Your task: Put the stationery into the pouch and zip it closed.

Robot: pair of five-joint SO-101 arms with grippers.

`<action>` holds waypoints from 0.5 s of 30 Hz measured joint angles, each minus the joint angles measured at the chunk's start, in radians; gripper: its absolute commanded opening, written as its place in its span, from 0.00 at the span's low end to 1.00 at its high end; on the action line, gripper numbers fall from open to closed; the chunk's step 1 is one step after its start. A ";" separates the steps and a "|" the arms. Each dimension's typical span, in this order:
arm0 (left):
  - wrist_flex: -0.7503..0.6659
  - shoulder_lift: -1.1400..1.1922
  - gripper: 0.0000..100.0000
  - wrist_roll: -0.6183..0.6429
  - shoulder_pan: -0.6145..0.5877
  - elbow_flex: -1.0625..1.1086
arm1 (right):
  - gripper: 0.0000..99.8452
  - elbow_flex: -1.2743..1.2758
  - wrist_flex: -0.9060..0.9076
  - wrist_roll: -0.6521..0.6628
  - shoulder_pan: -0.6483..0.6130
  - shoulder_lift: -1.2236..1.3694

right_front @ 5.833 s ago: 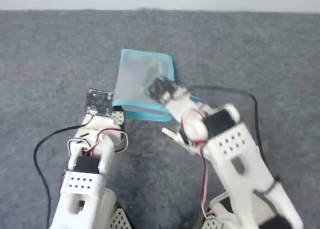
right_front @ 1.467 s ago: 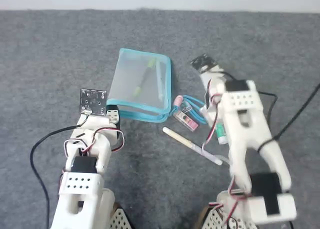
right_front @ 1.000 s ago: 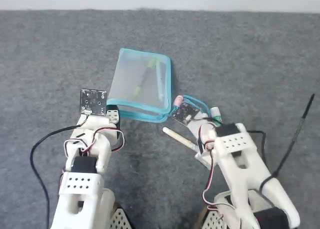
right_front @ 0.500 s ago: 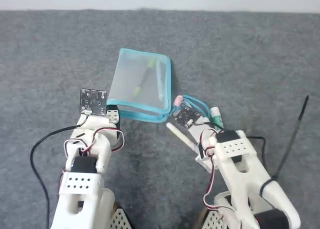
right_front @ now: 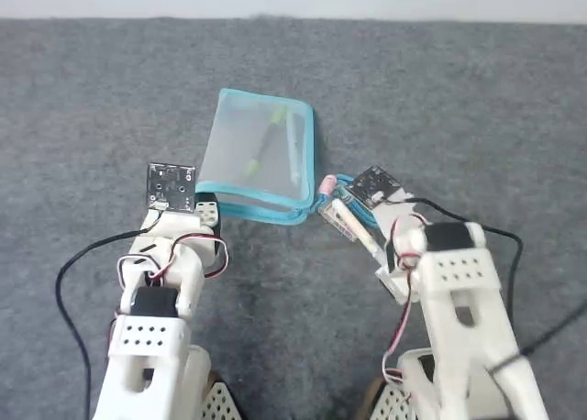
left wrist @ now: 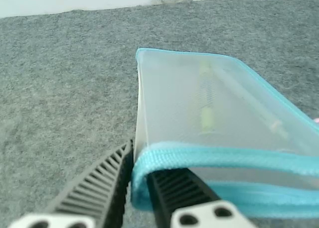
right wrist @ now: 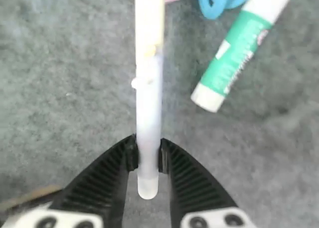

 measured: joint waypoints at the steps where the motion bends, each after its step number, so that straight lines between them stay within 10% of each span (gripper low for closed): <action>1: 0.000 0.000 0.01 0.000 0.000 0.000 | 0.01 0.000 0.034 0.008 -0.021 -0.049; 15: 0.000 0.000 0.01 0.000 0.051 0.000 | 0.01 -0.086 0.190 0.018 -0.344 -0.299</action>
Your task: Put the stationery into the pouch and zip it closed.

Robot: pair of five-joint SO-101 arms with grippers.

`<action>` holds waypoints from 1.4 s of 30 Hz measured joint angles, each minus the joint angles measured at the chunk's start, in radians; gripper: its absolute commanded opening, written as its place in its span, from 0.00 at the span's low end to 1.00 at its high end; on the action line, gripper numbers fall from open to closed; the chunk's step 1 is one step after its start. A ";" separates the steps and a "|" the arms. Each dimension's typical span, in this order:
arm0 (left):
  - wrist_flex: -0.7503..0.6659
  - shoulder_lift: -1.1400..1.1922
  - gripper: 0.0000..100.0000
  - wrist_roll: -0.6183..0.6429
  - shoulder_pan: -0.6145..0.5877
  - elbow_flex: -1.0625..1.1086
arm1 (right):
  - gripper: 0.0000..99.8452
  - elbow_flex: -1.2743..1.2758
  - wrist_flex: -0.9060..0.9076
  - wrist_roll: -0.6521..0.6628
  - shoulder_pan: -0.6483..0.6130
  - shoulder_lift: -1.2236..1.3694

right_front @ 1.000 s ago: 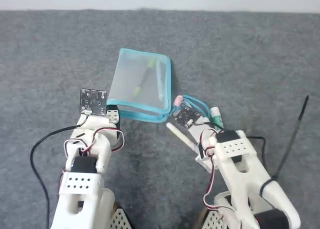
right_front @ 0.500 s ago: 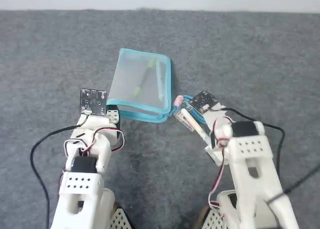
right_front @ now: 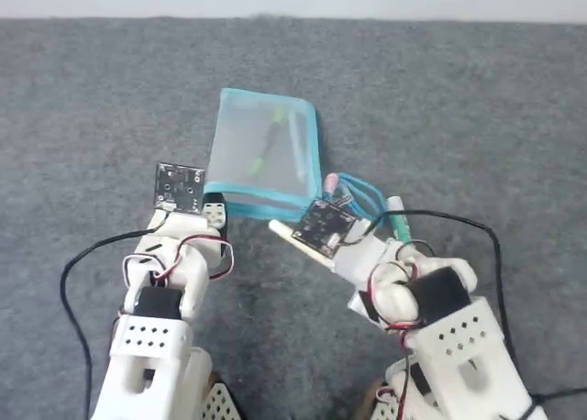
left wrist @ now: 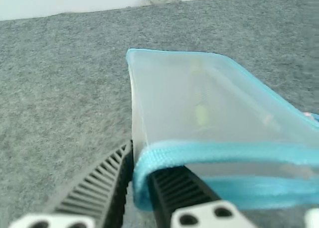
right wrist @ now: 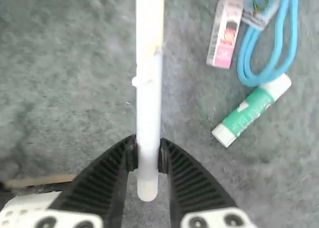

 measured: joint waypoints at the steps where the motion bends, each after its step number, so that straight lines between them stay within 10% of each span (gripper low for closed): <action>1: 0.000 0.000 0.01 0.000 0.006 0.000 | 0.01 -0.026 0.009 -0.003 -0.009 0.015; 32: -0.002 -0.002 0.01 -0.064 0.164 0.037 | 0.02 -1.171 0.232 -0.497 0.066 1.189; 42: -0.002 -0.002 0.01 -0.064 0.164 0.037 | 0.24 -1.214 0.233 -0.505 -0.023 1.208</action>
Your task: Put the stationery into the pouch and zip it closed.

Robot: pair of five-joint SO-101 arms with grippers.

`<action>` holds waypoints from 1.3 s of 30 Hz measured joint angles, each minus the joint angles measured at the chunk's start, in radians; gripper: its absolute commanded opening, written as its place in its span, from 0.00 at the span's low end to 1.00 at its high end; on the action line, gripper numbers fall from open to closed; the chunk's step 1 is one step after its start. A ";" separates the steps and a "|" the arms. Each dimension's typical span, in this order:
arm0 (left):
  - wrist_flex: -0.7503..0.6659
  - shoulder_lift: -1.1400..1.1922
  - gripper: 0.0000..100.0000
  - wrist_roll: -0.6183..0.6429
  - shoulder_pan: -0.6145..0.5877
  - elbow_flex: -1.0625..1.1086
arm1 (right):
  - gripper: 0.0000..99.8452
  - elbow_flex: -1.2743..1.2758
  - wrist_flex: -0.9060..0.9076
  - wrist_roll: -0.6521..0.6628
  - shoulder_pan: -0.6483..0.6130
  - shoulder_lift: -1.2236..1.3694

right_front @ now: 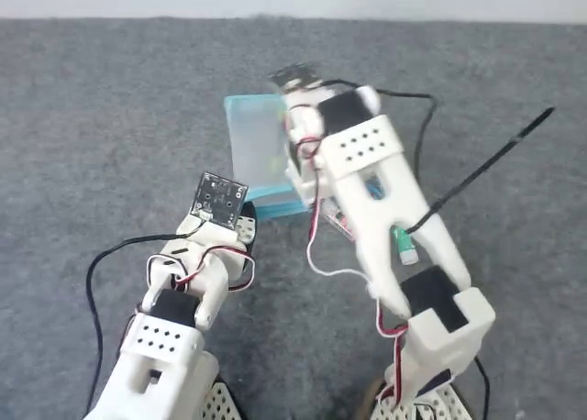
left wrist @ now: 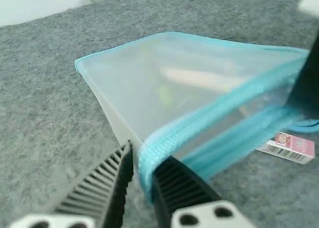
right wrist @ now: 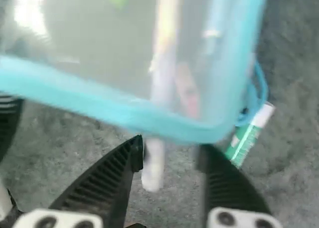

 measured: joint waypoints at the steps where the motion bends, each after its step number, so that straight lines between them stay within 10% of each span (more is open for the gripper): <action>1: 0.000 0.000 0.01 0.000 0.000 0.000 | 0.24 0.000 0.000 0.009 -0.014 0.000; 20: -0.002 0.000 0.01 -0.006 -0.087 0.000 | 0.23 0.278 -0.017 0.130 0.256 -0.356; 39: -0.002 0.000 0.01 -0.006 -0.097 0.000 | 0.23 1.229 -0.815 -0.029 0.456 -0.572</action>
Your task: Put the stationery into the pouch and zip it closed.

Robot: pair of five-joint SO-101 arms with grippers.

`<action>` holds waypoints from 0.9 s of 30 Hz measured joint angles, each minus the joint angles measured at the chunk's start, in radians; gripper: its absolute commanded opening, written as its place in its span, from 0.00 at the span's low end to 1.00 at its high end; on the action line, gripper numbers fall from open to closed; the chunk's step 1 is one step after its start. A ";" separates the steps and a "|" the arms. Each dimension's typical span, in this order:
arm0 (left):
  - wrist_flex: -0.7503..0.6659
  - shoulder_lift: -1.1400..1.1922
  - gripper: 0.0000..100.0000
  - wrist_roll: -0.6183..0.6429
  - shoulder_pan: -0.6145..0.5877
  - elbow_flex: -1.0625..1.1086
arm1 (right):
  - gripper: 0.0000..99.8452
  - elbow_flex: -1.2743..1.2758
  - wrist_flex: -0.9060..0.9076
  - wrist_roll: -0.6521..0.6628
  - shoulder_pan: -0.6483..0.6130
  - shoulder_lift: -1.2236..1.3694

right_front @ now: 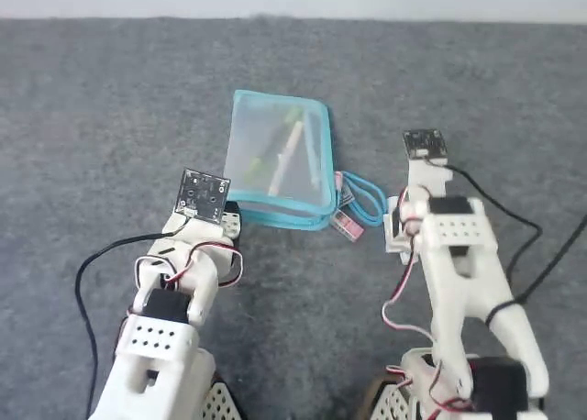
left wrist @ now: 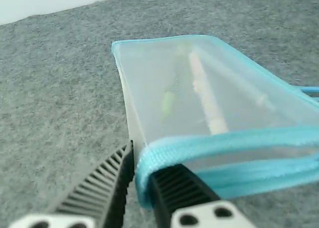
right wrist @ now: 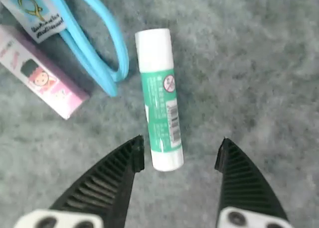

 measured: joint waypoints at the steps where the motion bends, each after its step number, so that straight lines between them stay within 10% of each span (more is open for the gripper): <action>1: 0.000 0.000 0.01 0.000 0.000 0.000 | 0.23 0.008 -0.012 0.000 0.000 -0.005; 27: 0.000 0.000 0.01 0.000 0.000 0.000 | 0.01 -0.035 -0.075 0.000 -0.032 0.224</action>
